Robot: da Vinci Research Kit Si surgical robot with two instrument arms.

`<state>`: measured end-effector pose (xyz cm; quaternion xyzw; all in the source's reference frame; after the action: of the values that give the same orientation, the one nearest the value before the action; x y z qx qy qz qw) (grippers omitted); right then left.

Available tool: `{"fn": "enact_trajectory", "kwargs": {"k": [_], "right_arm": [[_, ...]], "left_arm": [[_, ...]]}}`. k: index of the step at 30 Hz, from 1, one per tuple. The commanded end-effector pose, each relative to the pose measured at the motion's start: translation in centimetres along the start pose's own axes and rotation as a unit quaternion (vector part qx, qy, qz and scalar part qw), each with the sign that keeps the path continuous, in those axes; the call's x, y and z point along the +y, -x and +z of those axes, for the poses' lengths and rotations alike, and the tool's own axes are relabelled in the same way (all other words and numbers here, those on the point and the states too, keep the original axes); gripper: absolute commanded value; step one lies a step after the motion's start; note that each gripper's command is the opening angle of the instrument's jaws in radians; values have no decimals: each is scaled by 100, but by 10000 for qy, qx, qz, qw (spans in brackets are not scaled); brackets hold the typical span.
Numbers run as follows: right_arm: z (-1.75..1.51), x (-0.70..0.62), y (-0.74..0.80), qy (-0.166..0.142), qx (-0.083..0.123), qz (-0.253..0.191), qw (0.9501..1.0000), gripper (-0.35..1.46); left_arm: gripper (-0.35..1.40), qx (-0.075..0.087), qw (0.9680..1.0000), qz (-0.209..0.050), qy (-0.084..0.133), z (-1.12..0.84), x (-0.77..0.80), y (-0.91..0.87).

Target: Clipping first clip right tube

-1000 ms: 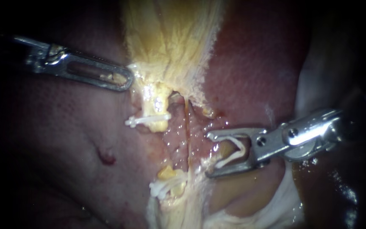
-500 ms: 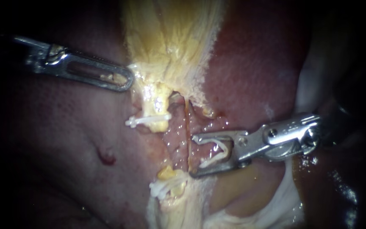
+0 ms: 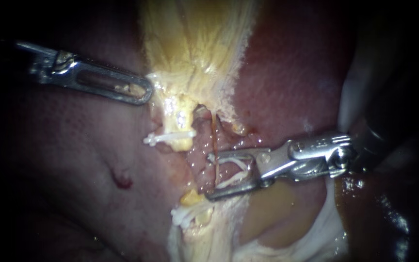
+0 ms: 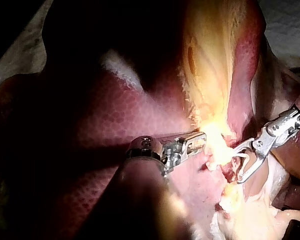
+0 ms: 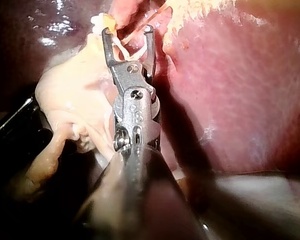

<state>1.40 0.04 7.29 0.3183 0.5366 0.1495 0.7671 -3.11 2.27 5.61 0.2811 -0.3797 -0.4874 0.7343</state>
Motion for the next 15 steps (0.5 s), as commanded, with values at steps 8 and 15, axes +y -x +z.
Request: {"fn": "enact_trajectory", "kwargs": {"k": [8,15], "right_arm": [[14,2,6,-409,239,370,9982,49],[22,-1,17,-690,221,506,9961,49]], "left_arm": [[-35,0,10000,3,1,1,0,0],[-35,0,10000,3,1,1,0,0]]}}
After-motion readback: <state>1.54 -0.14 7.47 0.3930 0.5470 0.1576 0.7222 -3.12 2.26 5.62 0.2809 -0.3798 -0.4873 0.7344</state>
